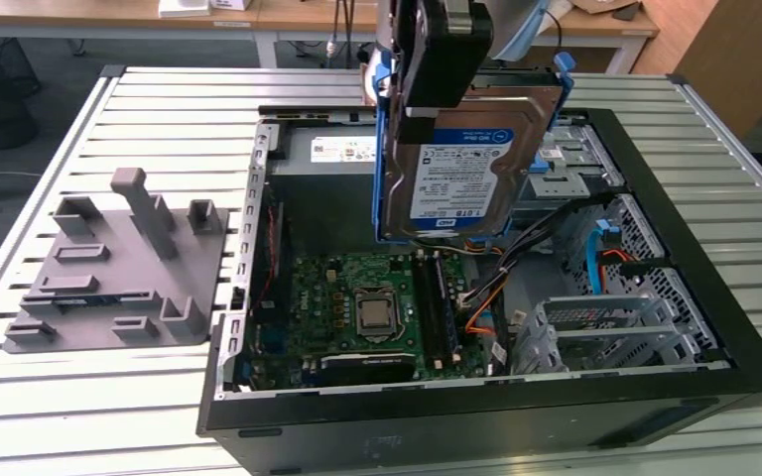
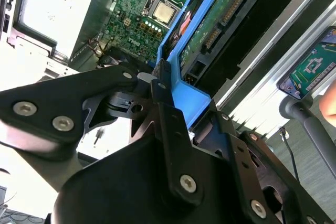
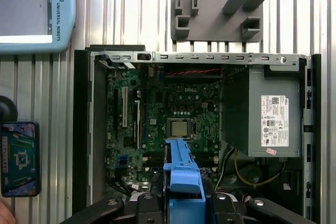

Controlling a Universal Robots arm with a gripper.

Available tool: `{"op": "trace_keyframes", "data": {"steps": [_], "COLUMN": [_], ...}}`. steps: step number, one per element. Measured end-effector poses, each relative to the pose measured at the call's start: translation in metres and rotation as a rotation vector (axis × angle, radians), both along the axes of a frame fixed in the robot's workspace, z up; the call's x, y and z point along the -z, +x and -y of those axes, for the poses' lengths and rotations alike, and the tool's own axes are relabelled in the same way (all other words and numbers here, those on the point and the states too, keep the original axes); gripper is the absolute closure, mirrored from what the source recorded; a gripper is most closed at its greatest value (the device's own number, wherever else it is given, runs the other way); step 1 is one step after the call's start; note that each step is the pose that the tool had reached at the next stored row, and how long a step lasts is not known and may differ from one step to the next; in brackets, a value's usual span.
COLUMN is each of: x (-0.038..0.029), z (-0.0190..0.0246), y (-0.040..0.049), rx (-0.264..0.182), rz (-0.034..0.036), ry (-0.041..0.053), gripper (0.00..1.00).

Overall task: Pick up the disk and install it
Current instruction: 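Insert the disk into the insertion slot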

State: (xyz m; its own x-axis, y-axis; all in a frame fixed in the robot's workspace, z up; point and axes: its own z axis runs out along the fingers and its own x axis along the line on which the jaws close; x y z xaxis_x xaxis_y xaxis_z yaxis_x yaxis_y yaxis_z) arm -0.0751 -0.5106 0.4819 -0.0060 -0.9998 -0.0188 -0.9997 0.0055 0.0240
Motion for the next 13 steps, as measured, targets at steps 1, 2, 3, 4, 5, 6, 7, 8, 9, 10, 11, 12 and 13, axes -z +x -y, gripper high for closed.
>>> {"op": "trace_keyframes", "data": {"steps": [1, 2, 3, 4, 5, 6, 7, 8, 9, 10, 11, 12, 13], "x": [0.0000, 0.0000, 0.0000, -0.0001, -0.0001, -0.0001, 0.0001, 0.0001, 0.0002, 0.0005, 0.0007, 0.0009, 0.0011], "z": [0.0000, 0.0000, 0.0000, 0.0001, 0.0013, 0.0040, 0.0074, 0.0114, 0.0158, 0.0194, 0.0219, 0.0237, 0.0244], "y": [0.0000, 0.0000, 0.0001, 0.0001, 0.0002, 0.0002, 0.0001, 0.0001, 0.0001, 0.0001, 0.0001, 0.0004, 0.0014], "rx": [0.000, 0.000, 0.000, 0.000, 0.000, 0.000, 0.000, 0.000, 0.000, 0.000, 0.000, 0.000, 0.000], "rz": [0.0000, 0.0000, 0.0000, -0.0001, -0.0001, -0.0001, 0.0000, 0.0000, 0.0000, 0.0000, 0.0000, 0.0000, 0.0000], "ry": [0.0000, 0.0000, 0.0000, -0.0001, -0.0002, -0.0002, 0.0000, 0.0000, -0.0001, 0.0000, 0.0002, 0.0001, 0.0000], "gripper": [0.64, 0.64, 0.64, 0.64, 0.64, 0.64, 0.64, 0.64, 0.64, 0.64, 0.64, 0.64, 0.64]}}
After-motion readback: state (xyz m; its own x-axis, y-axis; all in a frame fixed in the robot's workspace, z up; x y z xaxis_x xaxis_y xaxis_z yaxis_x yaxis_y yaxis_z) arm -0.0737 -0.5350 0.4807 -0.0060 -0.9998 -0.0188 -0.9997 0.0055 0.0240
